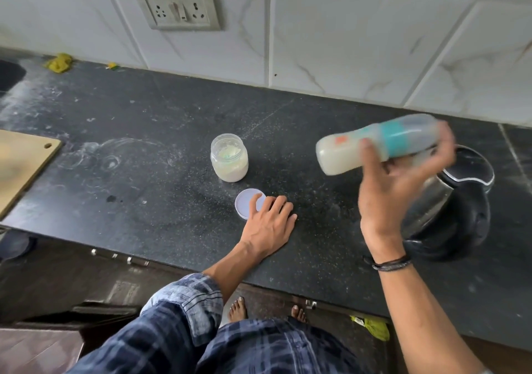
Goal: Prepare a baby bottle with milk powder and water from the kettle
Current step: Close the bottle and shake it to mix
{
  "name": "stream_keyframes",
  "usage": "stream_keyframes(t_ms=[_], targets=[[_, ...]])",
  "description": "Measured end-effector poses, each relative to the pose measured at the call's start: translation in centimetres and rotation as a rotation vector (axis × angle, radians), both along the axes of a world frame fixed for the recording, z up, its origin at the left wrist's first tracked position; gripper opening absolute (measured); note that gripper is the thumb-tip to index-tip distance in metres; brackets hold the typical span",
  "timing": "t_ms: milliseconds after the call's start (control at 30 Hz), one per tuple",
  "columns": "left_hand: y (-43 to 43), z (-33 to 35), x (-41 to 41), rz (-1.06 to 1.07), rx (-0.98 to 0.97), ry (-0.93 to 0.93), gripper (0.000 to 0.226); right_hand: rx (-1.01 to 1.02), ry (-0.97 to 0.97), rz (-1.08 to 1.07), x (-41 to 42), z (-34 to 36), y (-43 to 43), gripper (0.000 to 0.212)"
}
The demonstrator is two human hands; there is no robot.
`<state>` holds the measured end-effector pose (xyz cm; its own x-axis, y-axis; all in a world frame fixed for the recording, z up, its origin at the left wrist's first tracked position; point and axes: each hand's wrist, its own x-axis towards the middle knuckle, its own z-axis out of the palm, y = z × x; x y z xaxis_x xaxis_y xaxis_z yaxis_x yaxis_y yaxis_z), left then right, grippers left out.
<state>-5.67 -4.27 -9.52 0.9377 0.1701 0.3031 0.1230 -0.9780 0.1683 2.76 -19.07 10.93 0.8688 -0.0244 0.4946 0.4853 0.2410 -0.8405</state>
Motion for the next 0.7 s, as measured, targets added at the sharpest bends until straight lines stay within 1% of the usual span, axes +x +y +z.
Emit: stream_keyframes(t_ms=[67, 100, 167, 200, 233, 300, 333, 367, 433, 467, 500, 567, 600, 633, 700], targets=[[0.0, 0.0, 0.0, 0.002, 0.001, 0.007, 0.031, 0.039, -0.085, -0.055, 0.9, -0.5, -0.3, 0.089], [0.0, 0.0, -0.1, -0.004, 0.001, 0.013, 0.031, 0.007, -0.074, -0.005, 1.1, -0.2, -0.3, 0.087], [0.0, 0.1, -0.1, -0.01, -0.004, 0.019, 0.031, -0.151, 0.012, 0.159, 1.2, -0.4, -0.5, 0.085], [0.1, 0.2, -0.1, -0.011, -0.007, 0.021, 0.031, -0.17, 0.035, 0.164, 1.1, -0.4, -0.7, 0.084], [0.0, 0.2, -0.1, -0.009, -0.008, 0.019, 0.031, -0.119, 0.023, 0.116, 0.9, 0.1, -0.6, 0.084], [-0.1, 0.3, -0.1, 0.001, 0.003, 0.01, 0.031, 0.059, -0.046, -0.002, 1.5, 0.1, -0.4, 0.084], [-0.1, 0.3, -0.1, 0.0, 0.009, 0.011, 0.031, 0.09, -0.059, -0.031, 2.0, 0.0, -0.4, 0.084], [-0.1, 0.3, -0.1, -0.005, 0.01, 0.013, 0.031, 0.077, -0.053, 0.0, 2.3, 0.1, -0.4, 0.083], [-0.1, 0.4, -0.2, -0.007, 0.005, 0.024, 0.033, -0.108, 0.013, 0.16, 2.7, 0.0, -0.6, 0.081], [-0.1, 0.4, -0.2, -0.006, 0.004, 0.03, 0.033, -0.163, 0.04, 0.189, 2.7, -0.2, -0.9, 0.081], [-0.1, 0.4, -0.2, -0.005, 0.004, 0.032, 0.033, -0.136, 0.046, 0.17, 2.4, 0.0, -1.0, 0.08], [-0.1, 0.4, -0.1, 0.003, 0.009, 0.021, 0.033, 0.041, 0.007, 0.049, 2.4, 0.2, -0.8, 0.081], [-0.1, 0.4, -0.2, 0.002, 0.012, 0.018, 0.033, 0.072, -0.004, 0.007, 2.6, 0.1, -0.7, 0.082], [0.0, 0.3, -0.2, -0.004, 0.013, 0.015, 0.032, 0.061, -0.003, 0.026, 2.8, 0.2, -0.6, 0.084], [0.0, 0.2, -0.2, -0.01, 0.002, 0.008, 0.032, -0.128, 0.046, 0.172, 2.7, 0.1, -0.6, 0.084]])
